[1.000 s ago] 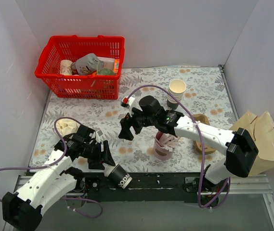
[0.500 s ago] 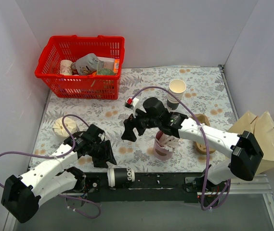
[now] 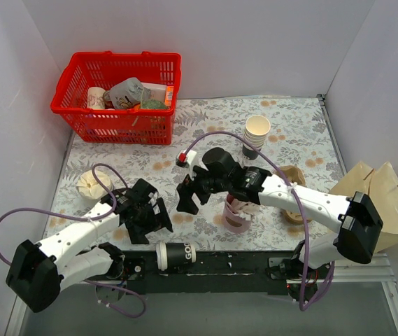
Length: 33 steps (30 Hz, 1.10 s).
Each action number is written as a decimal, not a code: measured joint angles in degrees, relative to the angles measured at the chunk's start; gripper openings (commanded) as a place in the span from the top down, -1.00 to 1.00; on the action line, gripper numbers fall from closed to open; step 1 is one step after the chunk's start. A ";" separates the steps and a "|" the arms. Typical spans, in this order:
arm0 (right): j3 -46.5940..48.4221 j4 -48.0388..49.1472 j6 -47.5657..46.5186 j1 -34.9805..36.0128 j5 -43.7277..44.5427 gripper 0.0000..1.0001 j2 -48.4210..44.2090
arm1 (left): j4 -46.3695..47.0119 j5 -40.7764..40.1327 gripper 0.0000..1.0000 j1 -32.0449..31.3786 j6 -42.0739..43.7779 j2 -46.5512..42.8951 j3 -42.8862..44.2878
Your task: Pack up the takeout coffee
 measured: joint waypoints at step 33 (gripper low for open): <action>1.33 -1.99 -3.48 3.61 13.66 -0.80 1.33 | 19.80 12.92 -0.96 1.07 -14.16 2.56 -3.45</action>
